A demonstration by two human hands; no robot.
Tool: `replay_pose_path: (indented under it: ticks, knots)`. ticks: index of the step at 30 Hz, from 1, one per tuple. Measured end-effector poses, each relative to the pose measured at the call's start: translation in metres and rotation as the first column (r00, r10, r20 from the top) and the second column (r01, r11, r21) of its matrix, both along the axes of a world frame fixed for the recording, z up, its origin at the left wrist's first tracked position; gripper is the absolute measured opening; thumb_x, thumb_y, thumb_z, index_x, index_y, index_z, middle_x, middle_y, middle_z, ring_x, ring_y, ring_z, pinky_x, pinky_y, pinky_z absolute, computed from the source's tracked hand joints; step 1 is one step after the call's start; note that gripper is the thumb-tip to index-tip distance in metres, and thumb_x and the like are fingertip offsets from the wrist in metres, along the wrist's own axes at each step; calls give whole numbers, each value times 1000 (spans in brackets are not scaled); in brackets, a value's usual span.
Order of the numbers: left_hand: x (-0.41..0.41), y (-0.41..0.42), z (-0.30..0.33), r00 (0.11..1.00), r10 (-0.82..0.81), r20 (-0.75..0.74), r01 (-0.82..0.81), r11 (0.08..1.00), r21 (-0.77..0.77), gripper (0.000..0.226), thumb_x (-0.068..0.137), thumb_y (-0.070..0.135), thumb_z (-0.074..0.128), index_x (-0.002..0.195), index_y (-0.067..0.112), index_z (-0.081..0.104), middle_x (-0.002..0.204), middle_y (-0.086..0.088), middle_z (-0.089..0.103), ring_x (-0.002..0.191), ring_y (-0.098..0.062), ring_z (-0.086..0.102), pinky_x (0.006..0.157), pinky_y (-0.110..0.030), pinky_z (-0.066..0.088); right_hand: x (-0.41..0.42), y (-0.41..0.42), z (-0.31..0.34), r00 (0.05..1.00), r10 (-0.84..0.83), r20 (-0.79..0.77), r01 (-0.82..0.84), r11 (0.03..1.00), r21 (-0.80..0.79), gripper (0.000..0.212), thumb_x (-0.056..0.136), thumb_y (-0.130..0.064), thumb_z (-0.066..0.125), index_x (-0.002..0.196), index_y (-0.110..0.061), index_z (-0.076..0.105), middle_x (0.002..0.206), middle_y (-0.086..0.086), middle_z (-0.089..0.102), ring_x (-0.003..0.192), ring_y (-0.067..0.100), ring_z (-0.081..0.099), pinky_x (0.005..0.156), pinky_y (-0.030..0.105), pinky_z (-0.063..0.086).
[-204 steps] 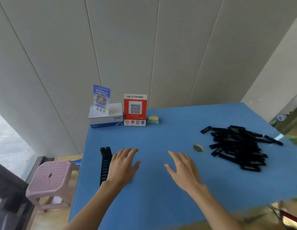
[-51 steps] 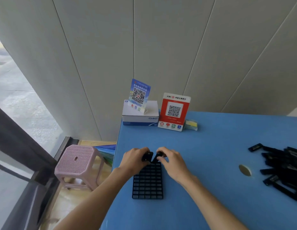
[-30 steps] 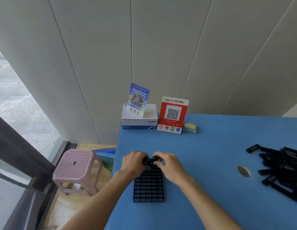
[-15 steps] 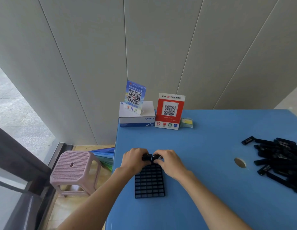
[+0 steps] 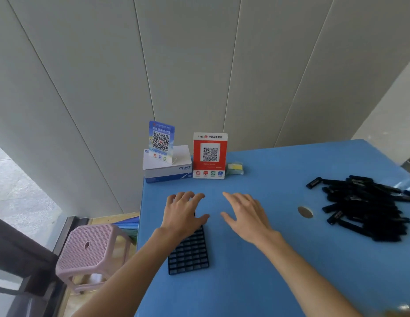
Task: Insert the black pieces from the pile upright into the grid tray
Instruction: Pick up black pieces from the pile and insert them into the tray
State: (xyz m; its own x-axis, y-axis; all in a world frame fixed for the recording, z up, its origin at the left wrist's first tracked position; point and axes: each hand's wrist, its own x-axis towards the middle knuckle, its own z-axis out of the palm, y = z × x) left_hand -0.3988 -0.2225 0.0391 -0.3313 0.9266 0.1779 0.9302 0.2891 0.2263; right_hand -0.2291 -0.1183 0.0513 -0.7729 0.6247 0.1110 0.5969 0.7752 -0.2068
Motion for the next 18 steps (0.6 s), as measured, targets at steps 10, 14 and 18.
replay_pose_path:
  ticks: [10, 14, 18]
  knots:
    - [174, 52, -9, 994, -100, -32, 101, 994, 50, 49, 73, 50, 67, 114, 25, 61, 111, 1, 64, 104, -24, 59, 95, -41, 39, 204, 43, 3, 984, -168, 59, 169, 985, -14, 57, 95, -48, 37, 145, -24, 23, 137, 0, 44, 124, 21, 38, 100, 35, 36]
    - [263, 70, -21, 990, -131, 40, 132, 991, -1, 52, 80, 51, 60, 125, 27, 54, 124, 1, 57, 118, -23, 50, 102, -38, 30, 307, 62, -6, 973, -221, 70, 222, 975, -8, 56, 95, -47, 39, 145, -24, 25, 138, -1, 44, 126, 20, 39, 102, 36, 36]
    - [331, 86, -28, 985, -151, 85, 156, 986, -53, 52, 86, 51, 53, 132, 27, 47, 134, 1, 49, 125, -21, 42, 106, -37, 23, 387, 80, -14, 959, -271, 84, 273, 962, -9, 53, 95, -46, 40, 142, -24, 31, 133, -2, 49, 122, 20, 43, 98, 34, 39]
